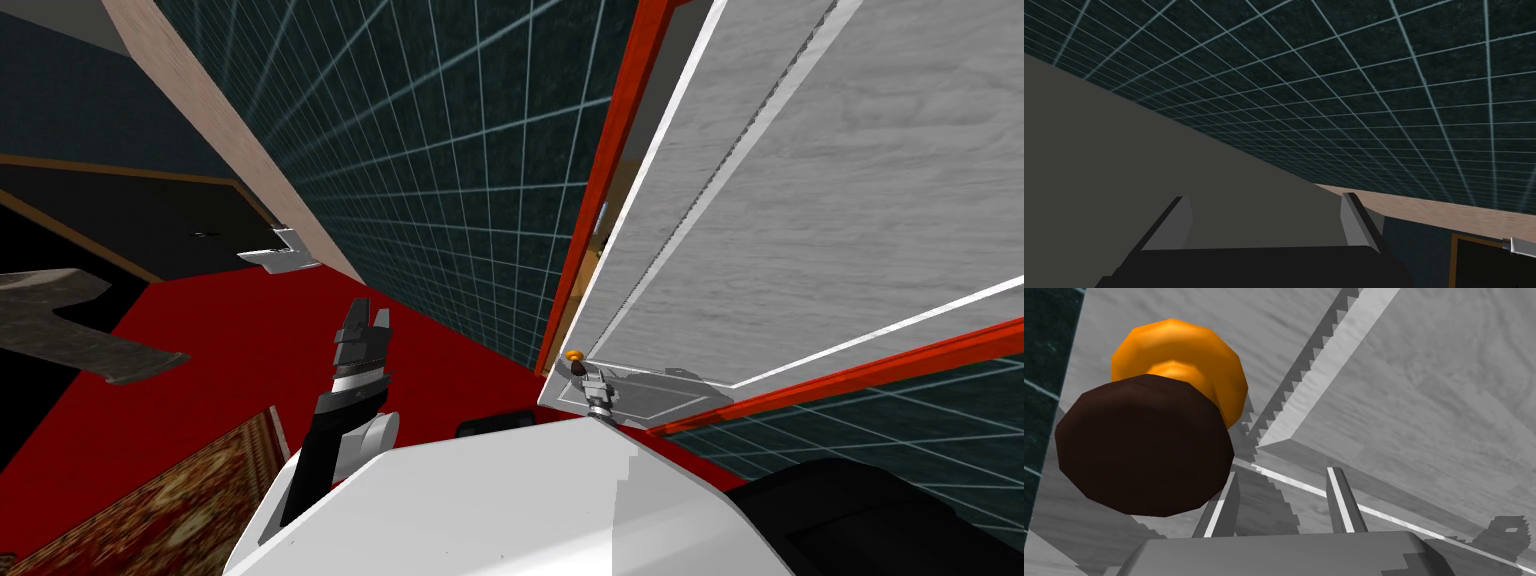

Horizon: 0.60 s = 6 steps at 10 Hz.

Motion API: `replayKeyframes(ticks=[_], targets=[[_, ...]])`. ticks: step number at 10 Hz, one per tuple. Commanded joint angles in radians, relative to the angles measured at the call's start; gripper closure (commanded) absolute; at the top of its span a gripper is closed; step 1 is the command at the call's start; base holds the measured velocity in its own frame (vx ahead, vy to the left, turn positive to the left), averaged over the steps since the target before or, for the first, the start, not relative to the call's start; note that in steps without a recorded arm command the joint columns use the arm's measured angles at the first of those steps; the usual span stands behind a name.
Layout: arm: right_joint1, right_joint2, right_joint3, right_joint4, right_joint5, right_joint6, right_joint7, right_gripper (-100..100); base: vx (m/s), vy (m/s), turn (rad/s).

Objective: Pull the door open

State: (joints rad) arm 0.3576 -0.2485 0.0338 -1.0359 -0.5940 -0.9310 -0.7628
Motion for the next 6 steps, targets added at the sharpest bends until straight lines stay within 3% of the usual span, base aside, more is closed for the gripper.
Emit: replayKeyframes(ticks=[1, 6], targets=[[-0.012, 0.02, 0.039, -0.017, -0.011, -0.007, -0.049, -100, -0.057, -0.006, 0.106], [-0.001, 0.024, 0.063, -0.036, -0.053, -0.004, -0.13, -100, -0.046, -0.004, 0.032]])
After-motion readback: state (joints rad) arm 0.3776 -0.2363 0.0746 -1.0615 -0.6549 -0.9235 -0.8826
